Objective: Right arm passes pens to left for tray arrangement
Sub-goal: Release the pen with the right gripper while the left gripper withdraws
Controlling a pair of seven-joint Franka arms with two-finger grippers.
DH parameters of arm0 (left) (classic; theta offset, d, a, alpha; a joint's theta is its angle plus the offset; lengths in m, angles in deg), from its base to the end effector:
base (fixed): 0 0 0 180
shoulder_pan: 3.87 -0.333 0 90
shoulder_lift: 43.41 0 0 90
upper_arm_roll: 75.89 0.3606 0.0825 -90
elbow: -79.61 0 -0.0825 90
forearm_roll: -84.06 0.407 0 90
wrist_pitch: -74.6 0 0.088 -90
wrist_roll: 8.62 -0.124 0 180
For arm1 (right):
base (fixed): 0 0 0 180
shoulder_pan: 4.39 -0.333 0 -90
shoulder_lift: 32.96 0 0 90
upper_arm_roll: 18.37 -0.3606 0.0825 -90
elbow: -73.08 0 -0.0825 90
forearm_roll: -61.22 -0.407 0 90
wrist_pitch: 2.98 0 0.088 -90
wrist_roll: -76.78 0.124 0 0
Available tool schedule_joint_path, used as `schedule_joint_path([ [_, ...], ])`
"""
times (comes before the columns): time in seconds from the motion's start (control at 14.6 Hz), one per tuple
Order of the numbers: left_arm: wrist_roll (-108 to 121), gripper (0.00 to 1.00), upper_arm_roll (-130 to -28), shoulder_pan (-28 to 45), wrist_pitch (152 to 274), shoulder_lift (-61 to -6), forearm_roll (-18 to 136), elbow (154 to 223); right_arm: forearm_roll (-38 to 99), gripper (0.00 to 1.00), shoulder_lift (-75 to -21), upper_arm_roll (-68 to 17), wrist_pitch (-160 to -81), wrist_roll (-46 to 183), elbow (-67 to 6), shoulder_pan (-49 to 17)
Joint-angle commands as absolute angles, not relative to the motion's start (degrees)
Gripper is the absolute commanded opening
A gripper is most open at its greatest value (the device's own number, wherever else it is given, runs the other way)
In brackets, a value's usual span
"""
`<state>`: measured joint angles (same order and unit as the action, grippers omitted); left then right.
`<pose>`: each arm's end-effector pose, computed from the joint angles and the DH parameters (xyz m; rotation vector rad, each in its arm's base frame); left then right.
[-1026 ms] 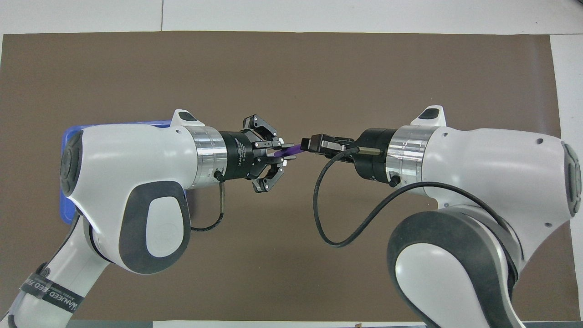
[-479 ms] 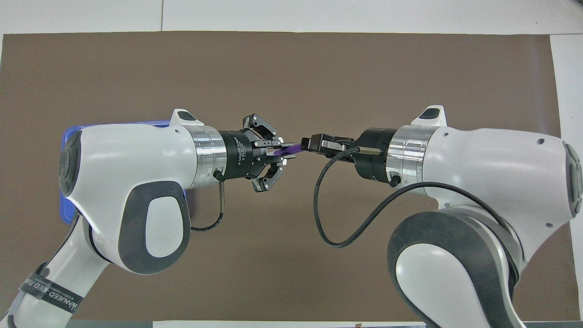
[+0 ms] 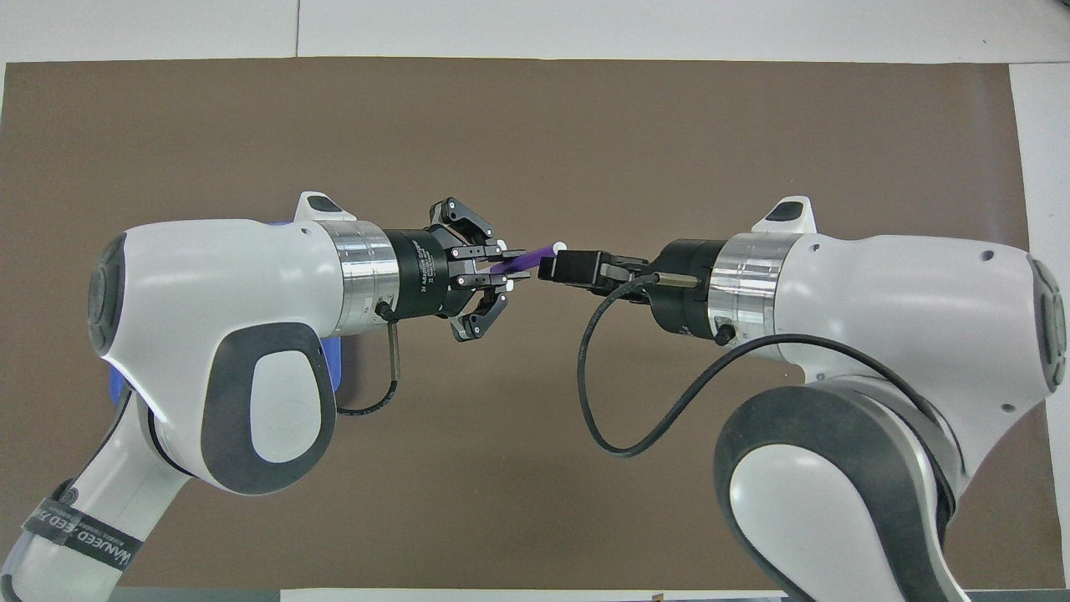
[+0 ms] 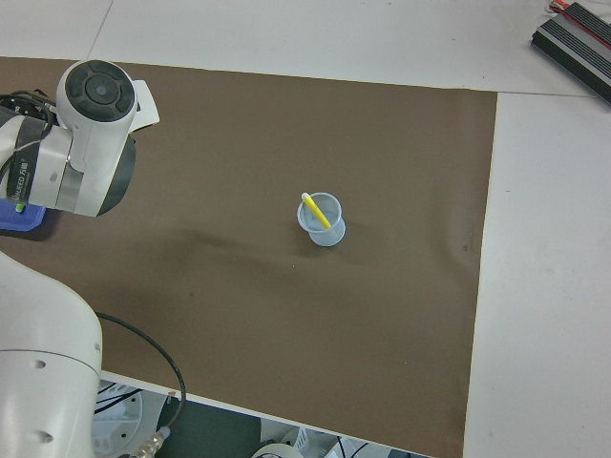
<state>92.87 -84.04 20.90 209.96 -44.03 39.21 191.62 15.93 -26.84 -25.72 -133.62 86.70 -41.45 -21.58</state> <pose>0.5118 -0.3523 0.5518 1.6700 1.8123 -0.5803 0.5227 0.2706 0.5780 -2.3755 0.1849 -0.1890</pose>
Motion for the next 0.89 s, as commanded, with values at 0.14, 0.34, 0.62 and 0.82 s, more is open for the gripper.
schedule_joint_path([
  [0.14, 88.78, 0.0, -83.89, 18.2, 209.34, -44.72, 41.51, 192.37, 27.43, 1.0, -22.24, -25.49, -115.43, 86.18, -41.54, -14.95],
  [0.34, 78.61, 0.0, -83.89, 11.62, 204.09, -44.99, 43.98, 193.34, 37.73, 1.0, -21.45, -25.49, -109.25, 83.03, -41.44, -11.17],
  [0.62, 64.01, 0.0, -83.89, 4.49, 197.39, -44.64, 49.16, 194.04, 42.59, 1.0, -21.44, -25.49, -107.31, 75.04, -41.44, -5.9],
  [0.82, 48.57, 0.0, -83.89, 0.45, 195.2, -44.55, 54.77, 196.06, 47.58, 1.0, -21.53, -25.57, -106.43, 72.83, -41.44, -1.5],
])
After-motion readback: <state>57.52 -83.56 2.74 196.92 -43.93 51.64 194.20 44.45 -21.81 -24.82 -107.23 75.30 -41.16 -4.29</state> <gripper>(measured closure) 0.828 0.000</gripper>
